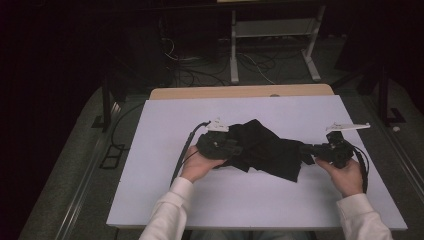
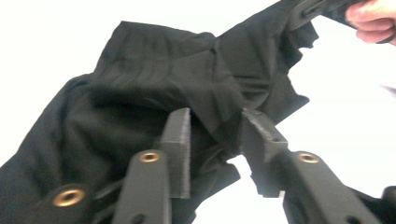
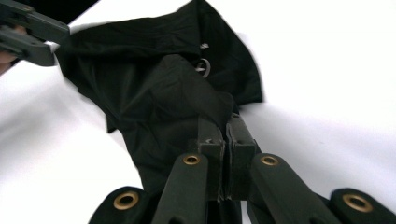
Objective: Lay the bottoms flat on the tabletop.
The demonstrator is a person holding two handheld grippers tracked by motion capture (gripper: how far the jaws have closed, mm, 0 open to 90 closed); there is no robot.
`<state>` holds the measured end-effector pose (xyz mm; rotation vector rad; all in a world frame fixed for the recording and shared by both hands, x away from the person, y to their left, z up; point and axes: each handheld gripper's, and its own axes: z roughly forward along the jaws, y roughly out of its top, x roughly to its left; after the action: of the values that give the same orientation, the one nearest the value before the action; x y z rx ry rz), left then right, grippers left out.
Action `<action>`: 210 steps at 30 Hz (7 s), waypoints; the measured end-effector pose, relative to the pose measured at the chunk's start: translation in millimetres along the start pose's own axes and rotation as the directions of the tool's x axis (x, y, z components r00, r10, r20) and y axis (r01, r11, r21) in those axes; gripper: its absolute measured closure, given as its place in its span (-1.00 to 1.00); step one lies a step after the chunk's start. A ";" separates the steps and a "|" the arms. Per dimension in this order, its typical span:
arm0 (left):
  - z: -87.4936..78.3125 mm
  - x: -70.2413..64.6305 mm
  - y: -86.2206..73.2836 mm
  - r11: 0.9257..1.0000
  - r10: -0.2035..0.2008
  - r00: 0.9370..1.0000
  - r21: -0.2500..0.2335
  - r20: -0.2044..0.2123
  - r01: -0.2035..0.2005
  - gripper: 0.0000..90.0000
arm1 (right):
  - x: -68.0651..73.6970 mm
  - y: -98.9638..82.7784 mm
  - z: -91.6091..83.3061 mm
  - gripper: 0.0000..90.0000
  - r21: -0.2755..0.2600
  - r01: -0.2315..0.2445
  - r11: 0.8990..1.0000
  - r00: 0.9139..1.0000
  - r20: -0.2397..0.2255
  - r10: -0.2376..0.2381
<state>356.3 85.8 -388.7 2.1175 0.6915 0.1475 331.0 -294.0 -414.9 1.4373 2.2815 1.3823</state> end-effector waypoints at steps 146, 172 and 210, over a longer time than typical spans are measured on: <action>-78.1 -3.9 -72.4 0.999 -0.035 0.984 -0.020 0.175 0.040 0.96 | 40.0 133.9 64.7 0.91 0.069 -0.056 0.996 0.996 -0.060 0.060; -89.5 -19.7 -91.7 0.984 0.028 0.942 0.159 0.335 -0.086 0.95 | 54.5 26.2 16.4 0.92 0.148 -0.017 0.989 0.963 -0.265 0.056; 13.5 62.8 -49.2 0.930 -0.293 0.953 0.255 0.075 0.266 0.27 | 22.8 -69.0 -15.4 0.91 0.341 -0.183 0.922 0.966 -0.114 0.234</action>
<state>392.8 131.9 -444.4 2.2083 0.9760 -0.2228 264.9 -295.8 -449.0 1.7769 2.6227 1.2432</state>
